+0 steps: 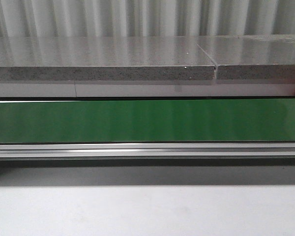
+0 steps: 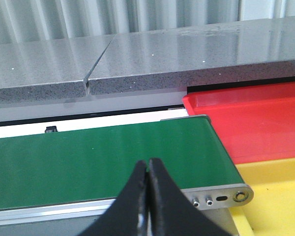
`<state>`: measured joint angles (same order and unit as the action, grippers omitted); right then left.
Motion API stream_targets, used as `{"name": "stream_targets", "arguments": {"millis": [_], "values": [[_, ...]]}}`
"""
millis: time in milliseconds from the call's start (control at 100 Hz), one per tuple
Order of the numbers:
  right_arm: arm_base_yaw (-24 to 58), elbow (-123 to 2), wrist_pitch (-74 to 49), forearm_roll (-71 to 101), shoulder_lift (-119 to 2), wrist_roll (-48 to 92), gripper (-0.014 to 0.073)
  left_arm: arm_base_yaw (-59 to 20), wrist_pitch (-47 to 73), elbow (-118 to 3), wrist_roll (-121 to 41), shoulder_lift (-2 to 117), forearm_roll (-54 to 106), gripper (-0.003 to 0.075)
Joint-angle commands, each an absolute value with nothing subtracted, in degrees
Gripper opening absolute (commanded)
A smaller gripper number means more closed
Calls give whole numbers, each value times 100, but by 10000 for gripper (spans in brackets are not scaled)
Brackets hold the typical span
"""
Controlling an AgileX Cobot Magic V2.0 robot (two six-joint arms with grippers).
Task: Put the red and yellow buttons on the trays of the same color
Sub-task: 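Move the left gripper down over the loose yellow-capped button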
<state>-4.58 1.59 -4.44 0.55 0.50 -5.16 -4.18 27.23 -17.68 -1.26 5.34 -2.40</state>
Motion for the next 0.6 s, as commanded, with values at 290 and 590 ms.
{"name": "stream_targets", "arguments": {"millis": [290,590], "values": [[-479,73,0,0,81,-482,-115,-416,2814,-2478,0,1641,-394,376],[-479,73,0,0,81,-482,-115,-416,4012,-3039,1123,2691,-1001,407]]}}
